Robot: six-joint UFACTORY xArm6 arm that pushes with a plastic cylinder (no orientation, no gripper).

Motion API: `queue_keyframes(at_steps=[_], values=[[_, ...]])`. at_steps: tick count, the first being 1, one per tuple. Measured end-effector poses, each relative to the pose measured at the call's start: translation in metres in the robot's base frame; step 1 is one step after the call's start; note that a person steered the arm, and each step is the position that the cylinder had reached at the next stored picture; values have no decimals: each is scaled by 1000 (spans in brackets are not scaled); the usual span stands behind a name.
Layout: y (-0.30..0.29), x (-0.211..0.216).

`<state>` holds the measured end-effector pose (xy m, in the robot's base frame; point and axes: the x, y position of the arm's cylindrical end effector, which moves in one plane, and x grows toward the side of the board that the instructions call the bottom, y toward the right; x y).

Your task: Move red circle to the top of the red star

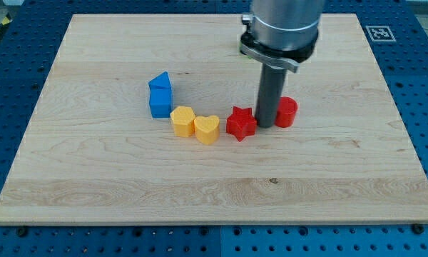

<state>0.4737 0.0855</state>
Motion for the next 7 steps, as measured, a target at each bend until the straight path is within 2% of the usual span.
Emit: queue_keyframes(at_steps=[1,3,4,5,7], values=[[19,9],[-30,4],[-30,4],[-3,6],[53,46]])
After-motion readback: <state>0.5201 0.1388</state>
